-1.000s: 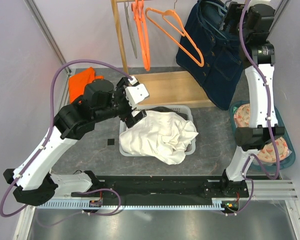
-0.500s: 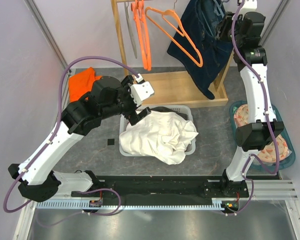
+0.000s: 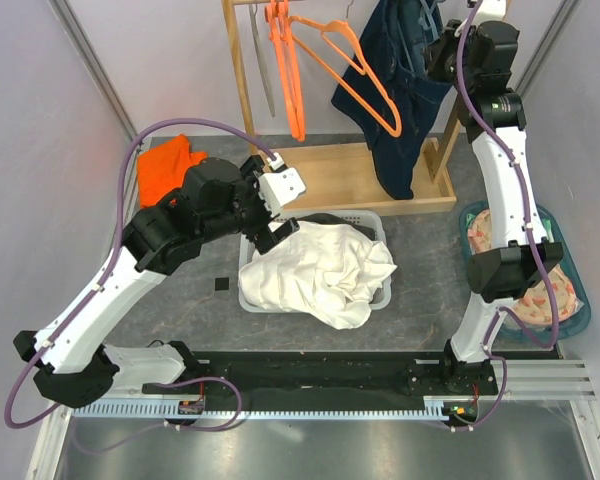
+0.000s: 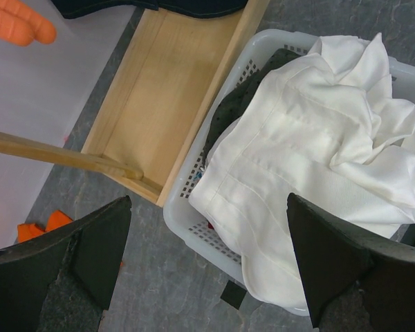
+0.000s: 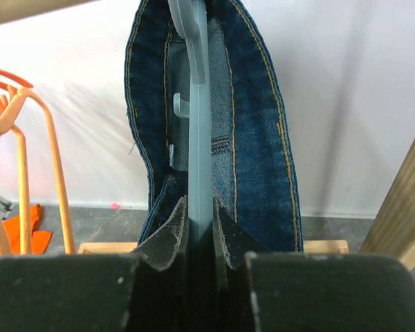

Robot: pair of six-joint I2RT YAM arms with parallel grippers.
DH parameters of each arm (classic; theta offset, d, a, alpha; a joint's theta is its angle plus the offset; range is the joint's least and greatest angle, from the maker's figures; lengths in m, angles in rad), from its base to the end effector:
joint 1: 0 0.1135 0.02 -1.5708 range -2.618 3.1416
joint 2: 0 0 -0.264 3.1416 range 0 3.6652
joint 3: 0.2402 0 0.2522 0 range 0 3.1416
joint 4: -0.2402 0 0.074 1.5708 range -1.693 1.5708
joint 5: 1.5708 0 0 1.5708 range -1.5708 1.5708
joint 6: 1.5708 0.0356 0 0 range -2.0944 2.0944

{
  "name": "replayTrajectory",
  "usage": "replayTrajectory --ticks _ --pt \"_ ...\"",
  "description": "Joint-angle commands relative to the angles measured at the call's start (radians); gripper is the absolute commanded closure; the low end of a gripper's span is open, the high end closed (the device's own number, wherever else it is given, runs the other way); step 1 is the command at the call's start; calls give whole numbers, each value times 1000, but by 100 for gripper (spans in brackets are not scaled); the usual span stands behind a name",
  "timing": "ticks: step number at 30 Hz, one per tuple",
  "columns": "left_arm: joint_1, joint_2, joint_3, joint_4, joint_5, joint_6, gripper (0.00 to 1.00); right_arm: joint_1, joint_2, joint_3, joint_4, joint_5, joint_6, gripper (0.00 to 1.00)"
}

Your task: Remove the skirt from the hanger

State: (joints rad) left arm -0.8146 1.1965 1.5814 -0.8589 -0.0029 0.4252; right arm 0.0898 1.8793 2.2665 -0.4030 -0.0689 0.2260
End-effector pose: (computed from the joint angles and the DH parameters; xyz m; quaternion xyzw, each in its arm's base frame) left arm 0.1548 -0.1640 0.4568 0.4952 0.6950 -0.0996 0.5117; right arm 0.4119 0.0396 0.5114 0.0244 0.7122 0.1345 0.6885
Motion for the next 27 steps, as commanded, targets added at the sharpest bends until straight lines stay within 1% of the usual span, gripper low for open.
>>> replayTrajectory --ticks 1,6,9,11,13,15,16,17,18,19,20,22,23,24,26,27 --pt "5 -28 -8 35 -22 21 0 -2 -86 117 216 96 9 100" --pt "11 -32 -6 35 -12 18 0 -13 -140 111 214 103 -11 100" --pt "17 -37 -12 38 -8 18 0 -36 -175 104 201 72 13 100" --pt "18 -44 -20 38 -9 20 0 -41 -206 58 182 69 21 100" --pt "25 -52 -29 43 -8 20 0 -41 -267 -10 161 37 16 100" --pt "26 -60 -31 43 -6 20 0 -41 -322 -41 124 5 7 100" --pt "26 -63 -29 41 -3 20 0 -41 -338 -54 60 -14 4 100" --pt "26 -64 -26 43 0 18 0 -41 -359 -82 41 -41 9 100" --pt "28 -66 -20 43 0 12 0 -41 -432 -123 32 -48 9 100" --pt "28 -67 -2 40 23 9 0 -41 -468 -189 -14 -49 7 100" --pt "28 -67 9 40 32 6 0 -42 -498 -205 -51 -49 4 100" --pt "28 -57 51 32 67 -5 0 -42 -590 -286 -124 -90 -8 100" --pt "28 -52 69 28 81 -11 0 -38 -673 -333 -125 -127 -5 100" --pt "28 -48 106 24 104 -23 0 -38 -713 -410 -126 -199 16 100" --pt "28 -26 144 17 129 -35 0 -38 -805 -464 -146 -313 29 100" --pt "28 -20 184 17 150 -52 0 -36 -834 -517 -145 -363 32 100"
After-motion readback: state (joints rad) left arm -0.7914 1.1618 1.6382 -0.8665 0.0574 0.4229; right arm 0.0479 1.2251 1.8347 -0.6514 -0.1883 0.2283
